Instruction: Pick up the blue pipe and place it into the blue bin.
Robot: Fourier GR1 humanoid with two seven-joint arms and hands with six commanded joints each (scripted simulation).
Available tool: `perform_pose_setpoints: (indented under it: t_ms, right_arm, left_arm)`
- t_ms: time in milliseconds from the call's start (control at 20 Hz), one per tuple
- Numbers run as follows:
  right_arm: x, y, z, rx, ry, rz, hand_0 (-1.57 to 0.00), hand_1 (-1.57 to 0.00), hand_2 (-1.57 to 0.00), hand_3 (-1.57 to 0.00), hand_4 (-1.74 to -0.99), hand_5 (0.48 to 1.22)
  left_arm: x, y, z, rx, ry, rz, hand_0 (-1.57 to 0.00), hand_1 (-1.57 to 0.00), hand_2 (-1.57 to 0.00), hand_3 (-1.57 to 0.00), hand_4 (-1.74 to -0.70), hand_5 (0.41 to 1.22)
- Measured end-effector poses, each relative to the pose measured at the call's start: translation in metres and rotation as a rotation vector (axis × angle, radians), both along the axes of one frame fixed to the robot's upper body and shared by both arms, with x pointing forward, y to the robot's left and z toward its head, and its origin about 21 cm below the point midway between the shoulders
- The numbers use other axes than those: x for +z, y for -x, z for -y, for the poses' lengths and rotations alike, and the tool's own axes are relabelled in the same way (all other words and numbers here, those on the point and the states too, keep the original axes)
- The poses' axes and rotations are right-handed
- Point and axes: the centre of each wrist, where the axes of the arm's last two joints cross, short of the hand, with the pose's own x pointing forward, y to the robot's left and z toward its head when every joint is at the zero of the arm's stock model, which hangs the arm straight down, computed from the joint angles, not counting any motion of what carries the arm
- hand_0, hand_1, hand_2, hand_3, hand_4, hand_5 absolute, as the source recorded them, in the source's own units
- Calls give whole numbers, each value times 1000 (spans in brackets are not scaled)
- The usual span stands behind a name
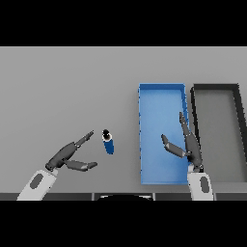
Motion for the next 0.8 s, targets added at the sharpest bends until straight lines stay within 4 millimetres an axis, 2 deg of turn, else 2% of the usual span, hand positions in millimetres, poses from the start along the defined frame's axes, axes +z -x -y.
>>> perform_pose_setpoints:
  t_ms: [200, 400, 700, 800]
  right_arm:
    - [-4, 1, -2, 8, -13, 3, 1, 1, 1, 1, -1214, 624]
    - [-3, 2, -1, -3, -6, -12, 1, 1, 1, 1, -1205, 625]
    - [-4, 2, 3, 2, -7, 14, 1, 1, 1, 1, -1221, 645]
    - [-2, 3, 6, -9, 4, 23, 1, 1, 1, 1, -1207, 646]
  left_arm:
    - [-10, -10, 21, -24, 26, 10, 1, 1, 1, 1, -1154, 459]
    - [-23, -21, 52, -14, 54, 4, 1, 1, 1, 1, -1145, 460]
    - [-32, -38, 71, -20, 4, 28, 1, 1, 1, 1, -1051, 418]
    - [-40, -35, 79, -35, 29, 12, 1, 1, 1, 1, -1078, 428]
